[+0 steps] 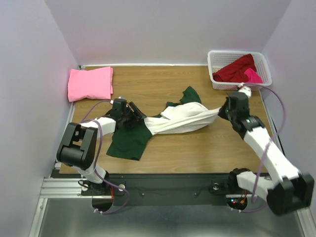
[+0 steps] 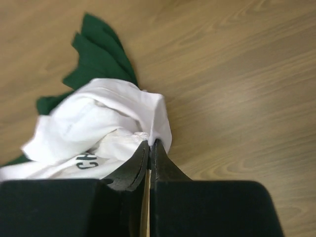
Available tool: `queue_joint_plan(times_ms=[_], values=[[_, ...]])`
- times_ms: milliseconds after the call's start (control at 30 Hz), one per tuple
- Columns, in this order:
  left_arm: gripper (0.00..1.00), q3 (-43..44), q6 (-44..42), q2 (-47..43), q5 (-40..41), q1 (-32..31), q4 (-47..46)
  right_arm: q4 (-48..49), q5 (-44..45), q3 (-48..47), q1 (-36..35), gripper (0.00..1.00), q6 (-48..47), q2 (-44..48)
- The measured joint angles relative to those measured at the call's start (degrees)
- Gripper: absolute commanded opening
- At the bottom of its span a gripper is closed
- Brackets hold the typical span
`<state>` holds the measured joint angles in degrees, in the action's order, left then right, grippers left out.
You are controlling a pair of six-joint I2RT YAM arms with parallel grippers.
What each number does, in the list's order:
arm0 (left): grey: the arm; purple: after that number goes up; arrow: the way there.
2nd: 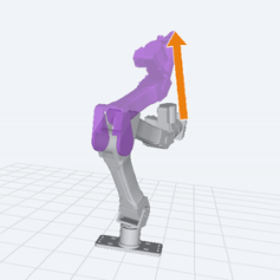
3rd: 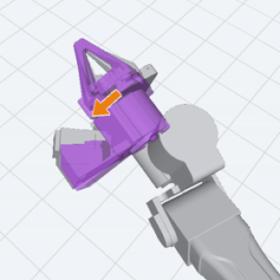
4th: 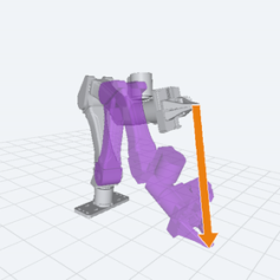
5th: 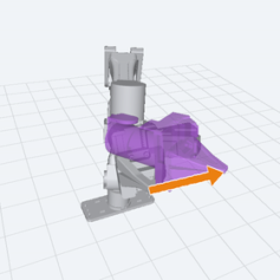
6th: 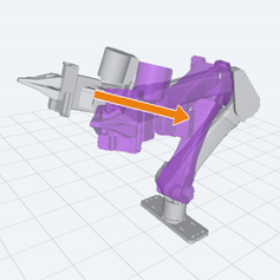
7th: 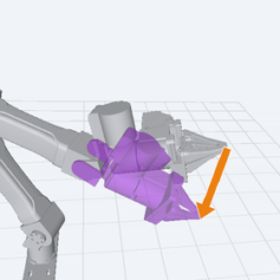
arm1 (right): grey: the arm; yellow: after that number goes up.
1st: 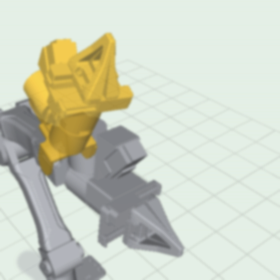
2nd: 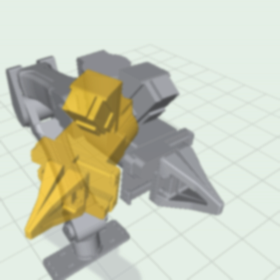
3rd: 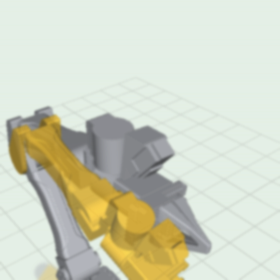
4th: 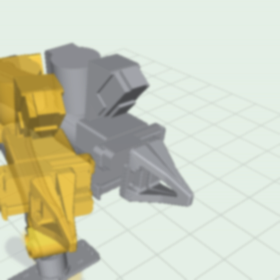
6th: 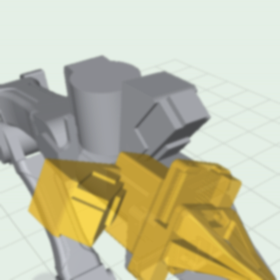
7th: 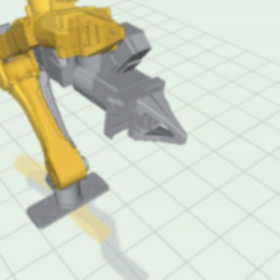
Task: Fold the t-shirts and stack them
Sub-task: Flatten the tshirt out
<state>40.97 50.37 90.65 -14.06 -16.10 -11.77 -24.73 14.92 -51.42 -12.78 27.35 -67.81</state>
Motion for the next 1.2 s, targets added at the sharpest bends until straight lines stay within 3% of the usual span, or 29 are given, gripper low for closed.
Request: queue_joint_plan(times_ms=[67,100,200,300,400,467,600,733,833,967,1200], values=[[0.74,0.0,0.1,0.0,-0.1,0.1,-0.2,0.7,2.7,2.6,-0.1,0.07,1.8,9.1],[0.74,-0.2,0.2,0.0,-0.2,0.2,-0.7,0.9,4.4,4.1,-0.1,0.16,3.0,13.2],[0.74,-1.0,0.9,0.0,-0.9,0.8,-2.0,-2.7,9.0,9.9,0.1,0.25,9.1,22.5],[0.74,-1.6,1.2,-0.2,-1.1,1.3,-2.8,-7.0,9.9,13.1,0.4,0.36,13.8,24.6],[0.74,-3.2,1.2,-1.9,-0.8,2.0,-3.0,-12.2,8.4,15.2,0.4,0.56,17.2,24.5],[0.74,-4.5,1.2,-3.1,-0.5,2.6,-2.9,-13.5,6.7,15.0,0.4,0.58,17.0,24.1],[0.74,-6.6,0.7,-5.7,-0.3,4.7,-2.3,-12.7,-0.5,9.1,0.4,0.58,11.3,16.8],[0.74,-6.7,-0.4,-5.9,-0.5,7.6,-2.1,-6.7,-10.8,1.9,0.4,0.70,5.3,1.5],[0.74,-6.6,-1.5,-5.9,-0.5,9.7,-2.0,-4.7,-16.4,-1.6,-1.2,0.73,1.2,-9.8],[0.74,-6.1,-3.3,-5.9,-0.5,12.2,-1.0,-4.7,-17.0,-9.8,-8.2,0.80,-3.4,-20.4],[0.74,-5.8,-5.3,-5.9,-0.6,14.6,-0.4,-4.3,-7.4,-22.6,-19.8,0.84,-9.4,-30.3]])
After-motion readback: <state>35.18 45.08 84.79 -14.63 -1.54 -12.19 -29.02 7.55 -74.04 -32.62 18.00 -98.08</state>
